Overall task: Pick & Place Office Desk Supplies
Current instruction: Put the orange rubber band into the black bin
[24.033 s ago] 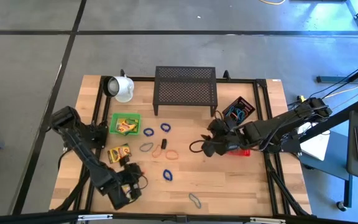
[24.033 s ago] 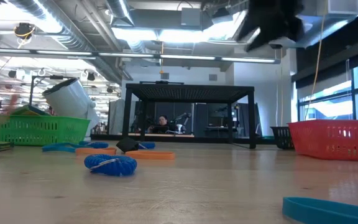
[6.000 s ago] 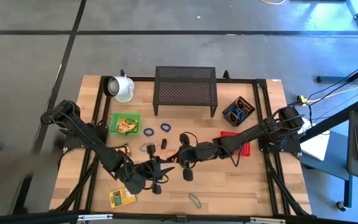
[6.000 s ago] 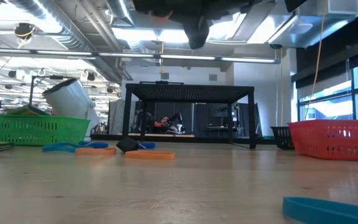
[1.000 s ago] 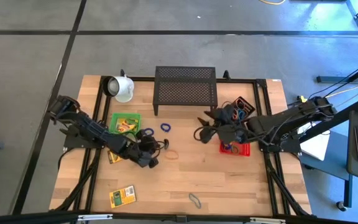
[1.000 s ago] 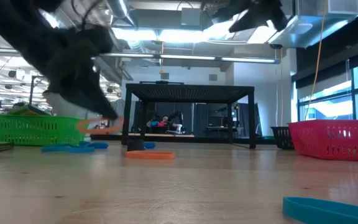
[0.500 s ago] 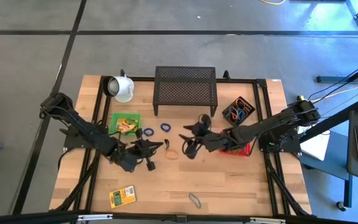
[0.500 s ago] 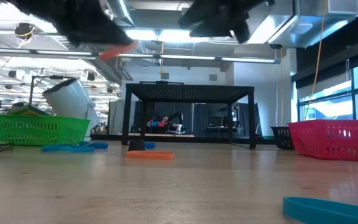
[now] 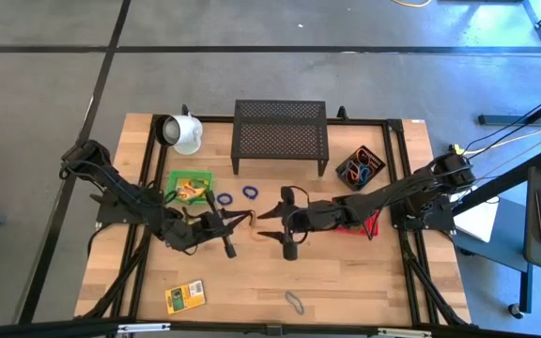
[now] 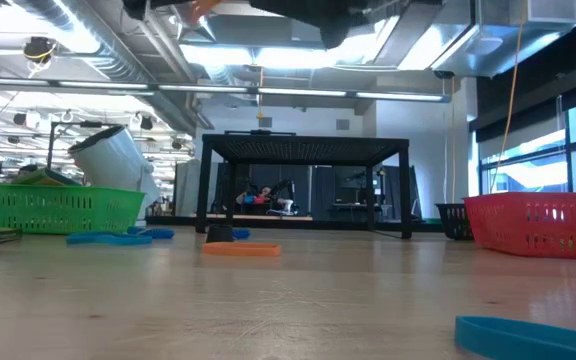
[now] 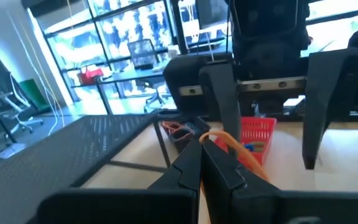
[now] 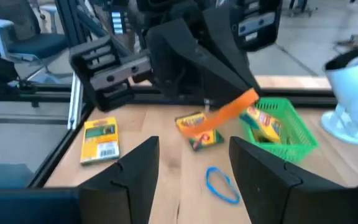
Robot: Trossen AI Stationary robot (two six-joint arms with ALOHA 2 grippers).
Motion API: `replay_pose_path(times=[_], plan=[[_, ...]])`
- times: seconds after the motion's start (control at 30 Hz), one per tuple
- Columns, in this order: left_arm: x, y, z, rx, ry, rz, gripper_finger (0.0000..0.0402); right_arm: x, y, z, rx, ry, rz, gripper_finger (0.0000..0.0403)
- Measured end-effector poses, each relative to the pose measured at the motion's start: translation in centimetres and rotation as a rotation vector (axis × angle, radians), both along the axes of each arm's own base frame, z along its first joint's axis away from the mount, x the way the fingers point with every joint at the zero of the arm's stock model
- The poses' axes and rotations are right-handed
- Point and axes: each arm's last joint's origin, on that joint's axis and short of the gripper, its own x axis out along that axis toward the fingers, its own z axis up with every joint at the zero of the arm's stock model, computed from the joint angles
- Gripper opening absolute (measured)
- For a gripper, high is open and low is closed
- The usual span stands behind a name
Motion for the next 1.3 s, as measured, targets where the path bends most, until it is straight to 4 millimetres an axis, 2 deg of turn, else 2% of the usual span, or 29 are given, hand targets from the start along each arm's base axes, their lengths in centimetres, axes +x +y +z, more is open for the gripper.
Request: replay_pose_path(times=[0.17,0.37,0.6,0.83,1.03,1.3], plan=[[0.3,-0.2,0.1,0.016,-0.010,-0.070,0.0003,0.7,-0.2,-0.2,-0.023,-0.054,0.004,0.0196],[0.4,0.0,0.3,0.029,-0.018,-0.064,0.0002,0.9,-0.5,-0.1,-0.010,-0.088,-0.008,0.0196],[0.9,1.0,0.7,0.055,-0.039,-0.039,0.0002,0.9,-0.5,-0.1,-0.008,-0.088,-0.008,0.0196],[1.5,1.8,0.7,0.056,-0.045,-0.093,0.0002,0.9,-0.5,0.0,-0.005,-0.094,-0.009,0.0189],[1.6,2.0,0.7,0.056,-0.045,-0.087,0.0002,0.9,-0.5,0.0,0.022,-0.093,-0.014,0.0137],[1.6,1.9,0.7,0.055,-0.045,-0.089,0.0002,0.9,-0.5,0.0,0.023,-0.093,-0.014,0.0013]])
